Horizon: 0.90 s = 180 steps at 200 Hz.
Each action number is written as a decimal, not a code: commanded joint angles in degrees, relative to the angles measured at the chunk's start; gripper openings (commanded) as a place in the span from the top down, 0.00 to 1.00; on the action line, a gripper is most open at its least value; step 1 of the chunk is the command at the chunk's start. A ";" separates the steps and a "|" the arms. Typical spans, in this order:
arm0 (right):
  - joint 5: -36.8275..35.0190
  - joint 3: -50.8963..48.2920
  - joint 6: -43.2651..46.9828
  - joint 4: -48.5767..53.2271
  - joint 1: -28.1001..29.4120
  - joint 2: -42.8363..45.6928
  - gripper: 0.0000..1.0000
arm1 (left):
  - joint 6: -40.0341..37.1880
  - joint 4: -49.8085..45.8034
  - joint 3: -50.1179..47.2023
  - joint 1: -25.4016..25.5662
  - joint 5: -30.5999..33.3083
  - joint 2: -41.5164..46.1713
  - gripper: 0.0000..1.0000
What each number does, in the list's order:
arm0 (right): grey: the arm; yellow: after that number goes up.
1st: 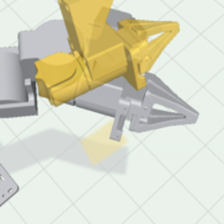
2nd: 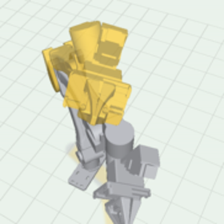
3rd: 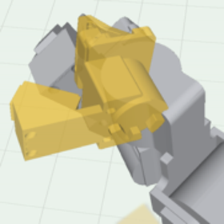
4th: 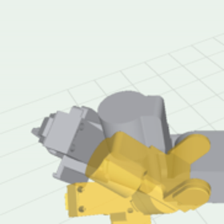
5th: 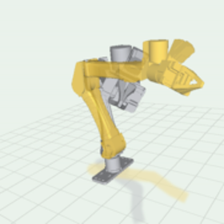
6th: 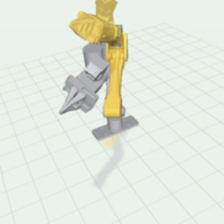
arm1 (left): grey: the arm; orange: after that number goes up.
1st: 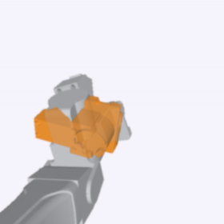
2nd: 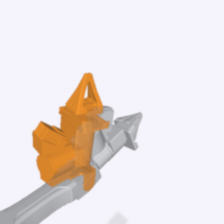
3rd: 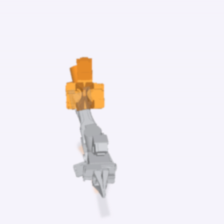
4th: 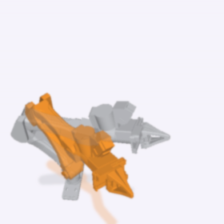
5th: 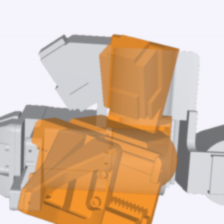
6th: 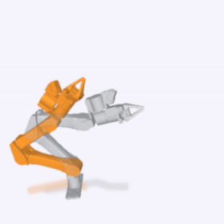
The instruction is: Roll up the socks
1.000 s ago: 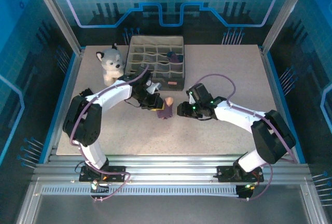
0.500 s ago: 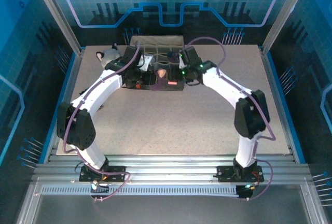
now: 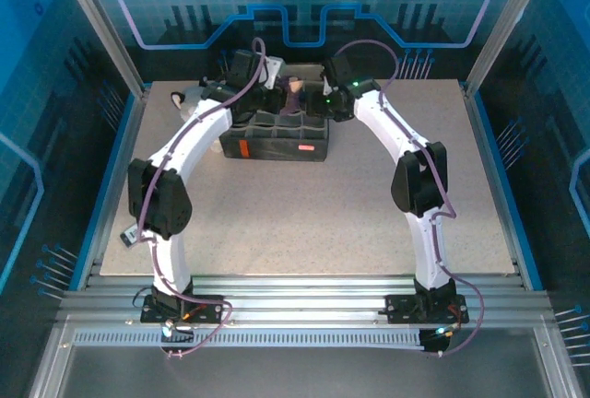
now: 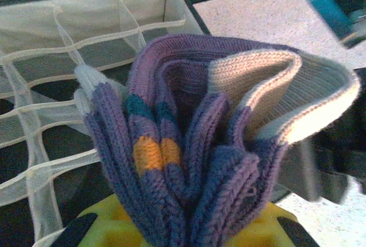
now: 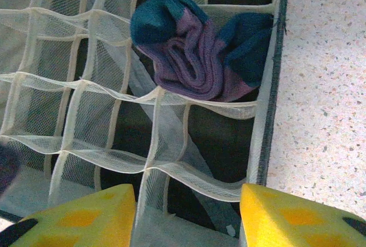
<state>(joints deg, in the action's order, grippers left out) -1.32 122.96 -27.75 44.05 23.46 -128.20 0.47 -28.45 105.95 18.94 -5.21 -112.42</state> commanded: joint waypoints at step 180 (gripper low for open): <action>4.51 -22.47 -3.73 -11.36 -2.98 8.77 0.85 | -0.56 18.03 5.10 5.23 -2.99 -17.83 1.00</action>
<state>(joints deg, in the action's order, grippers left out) 1.80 101.91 -31.09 34.20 21.19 -121.05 -1.19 -14.17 111.28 24.18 -7.77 -128.92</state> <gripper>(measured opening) 0.153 0.130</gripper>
